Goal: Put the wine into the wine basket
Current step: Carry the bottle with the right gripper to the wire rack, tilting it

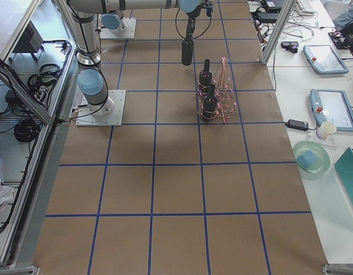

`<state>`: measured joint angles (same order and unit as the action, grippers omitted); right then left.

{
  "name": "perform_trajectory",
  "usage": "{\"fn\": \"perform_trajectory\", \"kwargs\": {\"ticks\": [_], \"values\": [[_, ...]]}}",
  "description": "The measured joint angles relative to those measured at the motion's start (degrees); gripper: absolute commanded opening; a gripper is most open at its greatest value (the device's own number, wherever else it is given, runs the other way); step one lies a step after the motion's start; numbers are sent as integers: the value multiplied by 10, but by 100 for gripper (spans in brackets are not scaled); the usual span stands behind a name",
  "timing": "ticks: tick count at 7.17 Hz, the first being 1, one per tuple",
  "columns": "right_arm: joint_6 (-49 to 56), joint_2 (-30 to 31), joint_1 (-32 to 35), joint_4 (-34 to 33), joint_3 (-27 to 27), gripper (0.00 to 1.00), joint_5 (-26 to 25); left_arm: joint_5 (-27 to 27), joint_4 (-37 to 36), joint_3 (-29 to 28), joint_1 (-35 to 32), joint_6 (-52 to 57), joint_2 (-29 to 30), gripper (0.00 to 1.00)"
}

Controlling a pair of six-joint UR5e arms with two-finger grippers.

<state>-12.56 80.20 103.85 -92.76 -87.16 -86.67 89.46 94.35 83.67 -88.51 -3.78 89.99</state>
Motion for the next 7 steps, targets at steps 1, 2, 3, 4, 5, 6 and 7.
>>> {"fn": "perform_trajectory", "kwargs": {"ticks": [1, 2, 3, 4, 5, 6, 7], "values": [[84, 43, -48, 10, -46, 9, -4, 0, -2, 2, -12, -6, 0, 100], [173, 77, -100, 23, -76, 8, -8, 0, -3, 4, -20, -8, 0, 100], [244, 95, -154, 40, -88, 8, -16, 0, -2, 6, -24, -9, -1, 100], [296, 106, -205, 49, -92, 8, -29, 0, -1, 6, -26, -10, -2, 100], [333, 111, -246, 50, -91, 7, -47, 0, 0, 7, -27, -10, -3, 100], [350, 110, -267, 50, -82, 7, -62, 0, 2, 7, -27, -9, -4, 100], [352, 103, -275, 55, -58, 7, -62, 0, 3, 7, -27, -9, -5, 100]]}}
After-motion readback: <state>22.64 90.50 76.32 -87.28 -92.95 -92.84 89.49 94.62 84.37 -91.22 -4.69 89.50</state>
